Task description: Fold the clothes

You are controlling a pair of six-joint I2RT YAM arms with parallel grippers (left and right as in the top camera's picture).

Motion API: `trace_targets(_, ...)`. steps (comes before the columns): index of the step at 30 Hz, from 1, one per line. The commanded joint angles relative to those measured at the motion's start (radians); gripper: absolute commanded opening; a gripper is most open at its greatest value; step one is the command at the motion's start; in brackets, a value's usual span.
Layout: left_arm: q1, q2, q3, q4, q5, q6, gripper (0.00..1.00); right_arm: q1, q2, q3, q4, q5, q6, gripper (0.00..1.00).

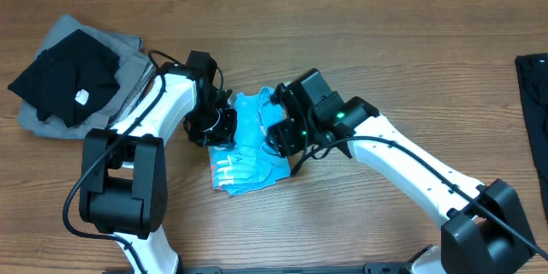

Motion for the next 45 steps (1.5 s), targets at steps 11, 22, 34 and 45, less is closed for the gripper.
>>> trace_targets(11, 0.001, -0.022, -0.009, 0.007, 0.045, -0.014, 0.11, 0.096, 0.16, 0.02, 0.005, 0.054, 0.264, 0.1)
trace_targets(22, 0.008, -0.022, -0.009, 0.005, 0.016, -0.004, 0.12, -0.018, 0.098, 0.067, -0.241, 0.291, 0.318, 0.21)
trace_targets(34, 0.021, -0.023, -0.008, 0.001, 0.022, 0.004, 0.14, -0.03, 0.078, 0.07, -0.03, -0.108, 0.064, 0.39)
trace_targets(45, 0.059, -0.023, -0.008, -0.082, -0.038, 0.02, 0.14, 0.011, 0.225, 0.068, -0.046, -0.056, 0.236, 0.3)
